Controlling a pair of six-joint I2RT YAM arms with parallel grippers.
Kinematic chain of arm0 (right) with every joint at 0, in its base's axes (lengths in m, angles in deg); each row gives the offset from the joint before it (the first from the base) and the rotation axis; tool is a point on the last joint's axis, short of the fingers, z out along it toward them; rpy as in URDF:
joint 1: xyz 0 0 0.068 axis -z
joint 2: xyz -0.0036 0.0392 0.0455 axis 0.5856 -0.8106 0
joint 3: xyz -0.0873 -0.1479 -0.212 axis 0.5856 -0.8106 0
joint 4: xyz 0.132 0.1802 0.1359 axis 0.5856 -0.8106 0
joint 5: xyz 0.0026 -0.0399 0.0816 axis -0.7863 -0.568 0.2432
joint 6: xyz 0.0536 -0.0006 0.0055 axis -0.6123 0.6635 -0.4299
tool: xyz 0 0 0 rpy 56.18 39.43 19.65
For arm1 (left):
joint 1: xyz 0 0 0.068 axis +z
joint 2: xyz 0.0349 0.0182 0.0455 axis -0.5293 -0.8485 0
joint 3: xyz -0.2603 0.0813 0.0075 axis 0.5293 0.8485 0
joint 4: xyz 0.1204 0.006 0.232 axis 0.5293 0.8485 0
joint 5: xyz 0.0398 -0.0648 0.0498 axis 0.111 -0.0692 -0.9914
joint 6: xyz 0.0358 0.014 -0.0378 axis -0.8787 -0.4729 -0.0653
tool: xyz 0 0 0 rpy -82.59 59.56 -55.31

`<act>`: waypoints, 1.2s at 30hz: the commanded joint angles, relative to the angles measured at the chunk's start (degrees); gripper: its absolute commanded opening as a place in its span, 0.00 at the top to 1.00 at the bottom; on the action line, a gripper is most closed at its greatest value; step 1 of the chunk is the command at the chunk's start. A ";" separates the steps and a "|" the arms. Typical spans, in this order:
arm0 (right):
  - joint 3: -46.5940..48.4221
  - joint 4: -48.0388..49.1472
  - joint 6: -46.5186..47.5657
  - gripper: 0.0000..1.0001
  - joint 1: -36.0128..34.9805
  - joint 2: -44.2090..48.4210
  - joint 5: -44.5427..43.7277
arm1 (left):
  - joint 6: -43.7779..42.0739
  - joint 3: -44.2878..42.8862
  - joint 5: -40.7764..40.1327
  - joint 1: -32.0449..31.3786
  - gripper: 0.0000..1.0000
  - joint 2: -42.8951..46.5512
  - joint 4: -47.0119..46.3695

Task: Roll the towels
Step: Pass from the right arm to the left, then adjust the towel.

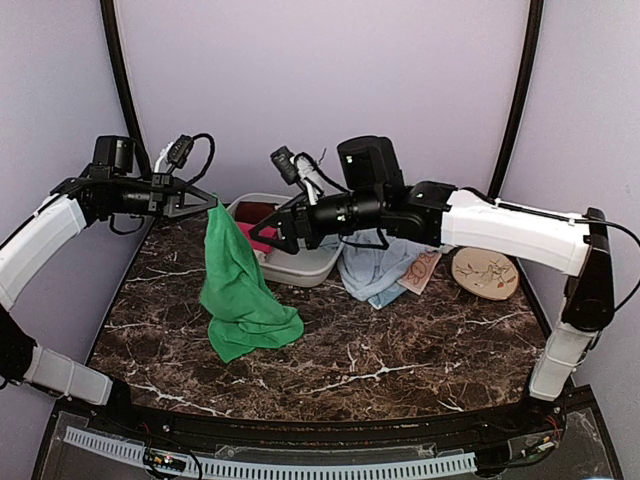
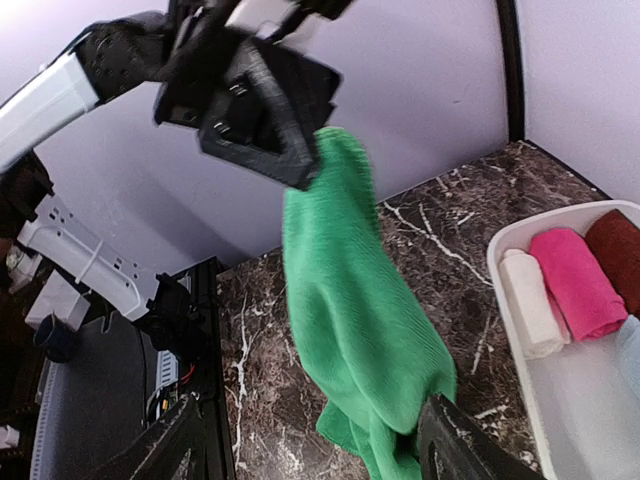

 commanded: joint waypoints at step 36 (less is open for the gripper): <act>-5.34 5.38 2.53 0.17 1.42 -15.95 3.73 | -44.60 -53.40 -19.09 -7.81 1.00 -9.06 58.10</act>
